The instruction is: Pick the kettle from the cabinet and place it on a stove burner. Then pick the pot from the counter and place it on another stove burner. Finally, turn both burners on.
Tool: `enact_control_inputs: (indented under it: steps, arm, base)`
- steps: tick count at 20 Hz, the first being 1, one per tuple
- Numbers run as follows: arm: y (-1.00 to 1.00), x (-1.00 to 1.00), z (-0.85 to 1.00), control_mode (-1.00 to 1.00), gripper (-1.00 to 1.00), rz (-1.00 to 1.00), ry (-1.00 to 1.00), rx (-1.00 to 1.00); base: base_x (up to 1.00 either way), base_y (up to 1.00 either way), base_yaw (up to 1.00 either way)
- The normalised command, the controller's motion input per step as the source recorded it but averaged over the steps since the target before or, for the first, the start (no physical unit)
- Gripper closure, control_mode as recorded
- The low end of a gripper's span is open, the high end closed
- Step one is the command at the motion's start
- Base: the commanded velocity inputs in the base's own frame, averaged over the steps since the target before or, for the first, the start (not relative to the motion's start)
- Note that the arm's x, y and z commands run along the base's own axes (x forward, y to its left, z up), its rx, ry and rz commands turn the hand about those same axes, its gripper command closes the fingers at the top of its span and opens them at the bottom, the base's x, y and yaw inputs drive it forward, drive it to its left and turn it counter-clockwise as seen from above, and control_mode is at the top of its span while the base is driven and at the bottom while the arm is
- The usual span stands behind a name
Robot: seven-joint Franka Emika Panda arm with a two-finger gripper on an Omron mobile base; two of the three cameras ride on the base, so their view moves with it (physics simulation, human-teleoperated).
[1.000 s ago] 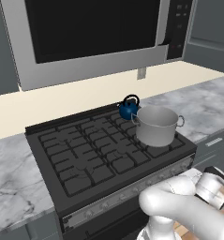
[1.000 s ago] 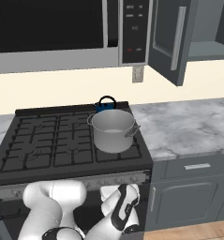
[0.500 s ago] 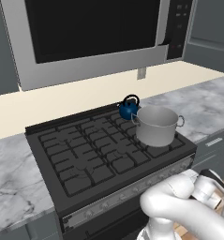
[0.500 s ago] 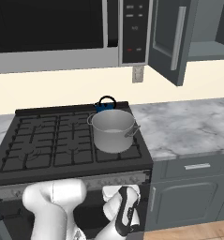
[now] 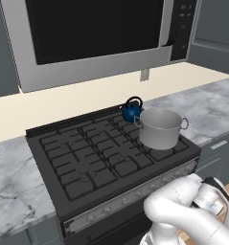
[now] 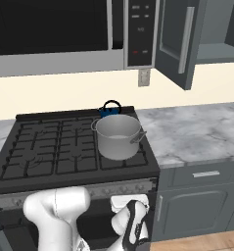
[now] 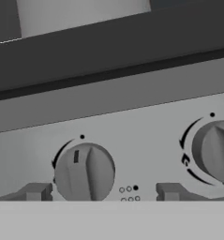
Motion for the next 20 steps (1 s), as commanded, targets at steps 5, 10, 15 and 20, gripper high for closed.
enact_control_inputs:
  steps: [5,10,15,20]
  arm:
    - [0.00,0.08,0.00,-1.00,-1.00,0.00,-0.05,0.03]
    - [0.02,0.00,0.04,-1.00,-1.00,0.00,-0.05,0.00]
    - [0.01,0.00,0.16,-1.00,-1.00,0.00,-0.08,0.00]
    - [0.01,0.00,0.11,-1.00,-1.00,0.00,-0.05,0.00]
  base:
    - [0.00,0.00,0.00]
    - [0.00,0.00,0.00]
    - [0.00,0.00,0.00]
    - [0.00,0.00,0.00]
